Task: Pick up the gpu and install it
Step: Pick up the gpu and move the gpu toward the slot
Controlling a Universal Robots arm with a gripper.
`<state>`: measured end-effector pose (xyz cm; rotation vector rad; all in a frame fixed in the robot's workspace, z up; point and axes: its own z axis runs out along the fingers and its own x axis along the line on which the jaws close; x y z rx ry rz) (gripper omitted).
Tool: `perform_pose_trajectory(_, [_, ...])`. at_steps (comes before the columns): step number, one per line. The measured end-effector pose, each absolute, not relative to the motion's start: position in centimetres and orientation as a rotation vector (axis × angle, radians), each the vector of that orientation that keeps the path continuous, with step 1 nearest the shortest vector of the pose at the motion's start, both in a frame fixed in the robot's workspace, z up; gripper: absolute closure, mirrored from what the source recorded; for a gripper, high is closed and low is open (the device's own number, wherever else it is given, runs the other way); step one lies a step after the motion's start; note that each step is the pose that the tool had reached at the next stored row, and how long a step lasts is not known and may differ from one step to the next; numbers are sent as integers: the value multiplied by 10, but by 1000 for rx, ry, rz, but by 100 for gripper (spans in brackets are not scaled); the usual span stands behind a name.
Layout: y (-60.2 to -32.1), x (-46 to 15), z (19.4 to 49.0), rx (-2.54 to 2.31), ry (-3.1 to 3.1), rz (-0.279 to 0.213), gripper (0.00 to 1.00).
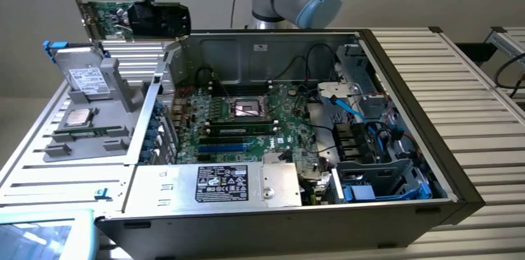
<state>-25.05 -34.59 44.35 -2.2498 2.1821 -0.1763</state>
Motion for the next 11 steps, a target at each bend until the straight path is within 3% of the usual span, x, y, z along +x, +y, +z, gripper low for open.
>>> perform_pose_trajectory(11, [-346, -201, 444, -2252, 2184, -171, 73])
